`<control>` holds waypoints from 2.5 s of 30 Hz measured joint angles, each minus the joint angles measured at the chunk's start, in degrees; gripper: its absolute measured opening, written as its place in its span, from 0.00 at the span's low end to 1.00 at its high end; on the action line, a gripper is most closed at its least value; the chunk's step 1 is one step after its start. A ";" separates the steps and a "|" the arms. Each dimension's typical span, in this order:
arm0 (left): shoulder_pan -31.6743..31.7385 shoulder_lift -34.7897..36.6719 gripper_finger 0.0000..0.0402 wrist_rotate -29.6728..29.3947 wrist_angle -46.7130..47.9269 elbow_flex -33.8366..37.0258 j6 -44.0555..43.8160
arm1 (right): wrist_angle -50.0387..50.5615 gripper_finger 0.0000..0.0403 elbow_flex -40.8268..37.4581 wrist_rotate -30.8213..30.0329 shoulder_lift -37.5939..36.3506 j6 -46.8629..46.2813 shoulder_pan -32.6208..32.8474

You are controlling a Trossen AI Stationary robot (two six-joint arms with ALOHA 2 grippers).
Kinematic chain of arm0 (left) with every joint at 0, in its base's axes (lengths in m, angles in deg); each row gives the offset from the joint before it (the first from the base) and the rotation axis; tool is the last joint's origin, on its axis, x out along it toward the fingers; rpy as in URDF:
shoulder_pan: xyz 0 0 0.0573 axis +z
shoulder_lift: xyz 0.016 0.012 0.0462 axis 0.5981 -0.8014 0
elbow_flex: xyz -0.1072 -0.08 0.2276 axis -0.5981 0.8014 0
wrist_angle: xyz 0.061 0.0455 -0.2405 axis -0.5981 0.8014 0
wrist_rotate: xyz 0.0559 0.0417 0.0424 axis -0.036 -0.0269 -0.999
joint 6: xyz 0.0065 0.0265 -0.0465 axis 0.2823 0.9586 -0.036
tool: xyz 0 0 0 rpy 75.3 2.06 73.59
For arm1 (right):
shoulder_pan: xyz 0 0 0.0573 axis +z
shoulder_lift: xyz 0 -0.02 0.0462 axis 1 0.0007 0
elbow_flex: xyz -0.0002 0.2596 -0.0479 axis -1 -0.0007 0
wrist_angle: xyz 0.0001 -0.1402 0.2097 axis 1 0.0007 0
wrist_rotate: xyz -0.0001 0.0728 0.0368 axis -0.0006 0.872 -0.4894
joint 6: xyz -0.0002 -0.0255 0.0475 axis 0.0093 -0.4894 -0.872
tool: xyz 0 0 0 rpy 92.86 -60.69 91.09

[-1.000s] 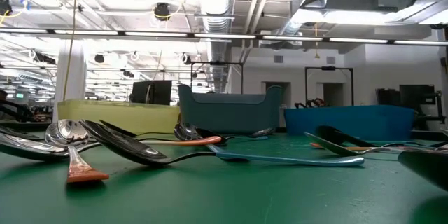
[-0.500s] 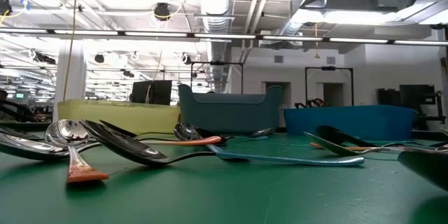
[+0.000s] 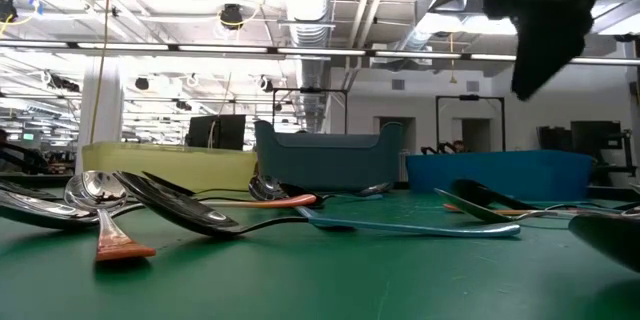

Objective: Sort silverware by color (type)
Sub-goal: Put the blue spoon into the blue bin

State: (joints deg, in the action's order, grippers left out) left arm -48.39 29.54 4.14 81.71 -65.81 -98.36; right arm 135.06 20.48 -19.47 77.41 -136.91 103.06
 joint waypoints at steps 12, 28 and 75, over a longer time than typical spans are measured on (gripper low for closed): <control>-0.01 0.00 0.44 -0.97 0.31 0.00 0.02 | 1.16 0.55 -0.02 17.11 13.45 -17.67 1.16; -0.01 0.01 0.44 -1.16 1.66 0.00 -0.59 | -1.49 0.55 -0.28 20.89 26.79 -17.17 2.44; 0.00 -1.87 0.44 -6.77 4.28 0.00 -3.63 | -13.24 0.02 -9.53 20.92 17.67 -16.84 -1.18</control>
State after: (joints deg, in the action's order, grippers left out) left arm -48.38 27.67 -2.64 85.99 -65.81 -101.99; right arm 121.81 10.95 1.44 95.08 -153.75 101.88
